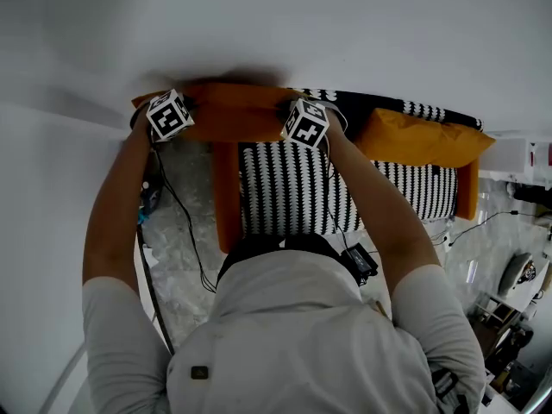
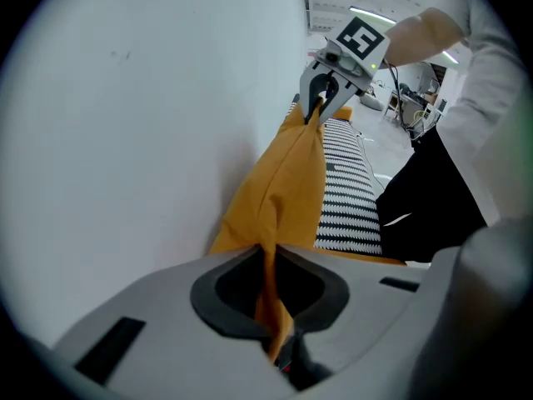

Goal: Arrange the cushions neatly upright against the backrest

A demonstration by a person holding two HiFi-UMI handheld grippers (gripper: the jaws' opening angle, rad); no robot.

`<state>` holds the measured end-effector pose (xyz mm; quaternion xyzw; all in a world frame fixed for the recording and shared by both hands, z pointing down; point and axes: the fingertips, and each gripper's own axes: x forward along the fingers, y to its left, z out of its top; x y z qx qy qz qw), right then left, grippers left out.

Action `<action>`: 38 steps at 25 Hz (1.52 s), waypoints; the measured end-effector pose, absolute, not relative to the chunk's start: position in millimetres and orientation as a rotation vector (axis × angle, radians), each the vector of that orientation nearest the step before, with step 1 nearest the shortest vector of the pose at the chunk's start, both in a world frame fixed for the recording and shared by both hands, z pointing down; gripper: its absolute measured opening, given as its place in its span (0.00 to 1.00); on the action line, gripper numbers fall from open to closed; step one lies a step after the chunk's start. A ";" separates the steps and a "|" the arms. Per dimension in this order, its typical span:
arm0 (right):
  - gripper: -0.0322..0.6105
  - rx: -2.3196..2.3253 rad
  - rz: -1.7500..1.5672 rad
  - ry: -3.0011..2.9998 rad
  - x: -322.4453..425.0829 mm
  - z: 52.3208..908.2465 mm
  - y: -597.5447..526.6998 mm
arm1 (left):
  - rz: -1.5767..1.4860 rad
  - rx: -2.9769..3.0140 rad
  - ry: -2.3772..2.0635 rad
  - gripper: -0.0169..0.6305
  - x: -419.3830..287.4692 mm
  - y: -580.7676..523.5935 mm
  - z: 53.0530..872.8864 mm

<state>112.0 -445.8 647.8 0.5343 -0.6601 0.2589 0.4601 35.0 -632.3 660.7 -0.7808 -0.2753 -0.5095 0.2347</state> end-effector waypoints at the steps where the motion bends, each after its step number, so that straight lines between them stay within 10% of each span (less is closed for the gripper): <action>1: 0.11 1.326 0.629 -1.635 110.4 642.1 -441.5 | -1.390 -2.155 -0.750 0.07 33.2 -628.4 653.7; 38: 0.11 1.521 0.729 -1.607 173.1 596.3 -125.6 | -1.342 -2.076 -0.971 0.07 123.2 -319.7 621.0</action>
